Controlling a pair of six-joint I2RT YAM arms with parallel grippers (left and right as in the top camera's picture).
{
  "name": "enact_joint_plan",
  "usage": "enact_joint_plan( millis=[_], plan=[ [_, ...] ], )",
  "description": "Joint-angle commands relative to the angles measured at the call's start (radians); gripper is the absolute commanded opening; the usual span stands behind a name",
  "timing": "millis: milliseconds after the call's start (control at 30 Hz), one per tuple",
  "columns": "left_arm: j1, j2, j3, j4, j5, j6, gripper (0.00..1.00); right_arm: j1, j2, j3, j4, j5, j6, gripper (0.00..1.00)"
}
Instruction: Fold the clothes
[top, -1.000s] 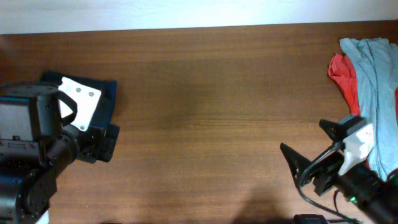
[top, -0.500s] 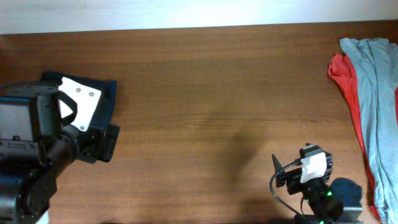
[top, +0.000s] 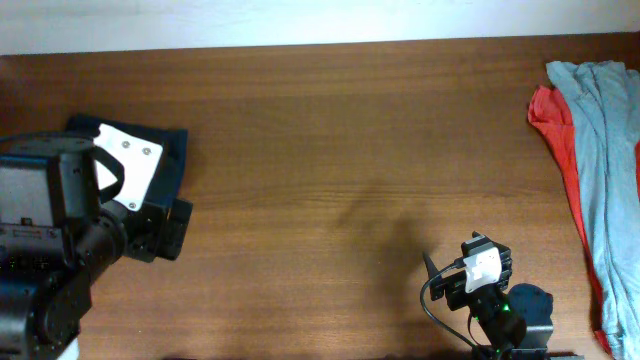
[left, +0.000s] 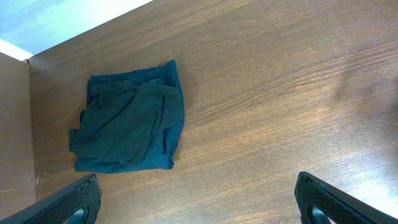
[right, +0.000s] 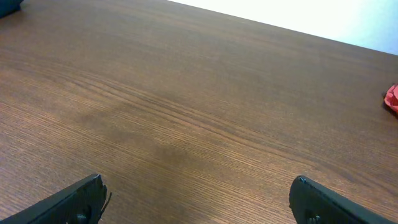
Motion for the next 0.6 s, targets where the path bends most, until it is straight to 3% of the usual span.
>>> enact_joint_plan(
  millis=[0, 567],
  plan=[
    [-0.004, 0.000, 0.008, 0.002, -0.011, -0.007, 0.99, 0.008, -0.004, -0.008, 0.003, 0.009, -0.008, 0.99],
    [-0.004, -0.005, 0.006, -0.020, -0.048, 0.005, 0.99, 0.008, -0.004, -0.008, 0.003, 0.009, -0.008, 0.99]
  ],
)
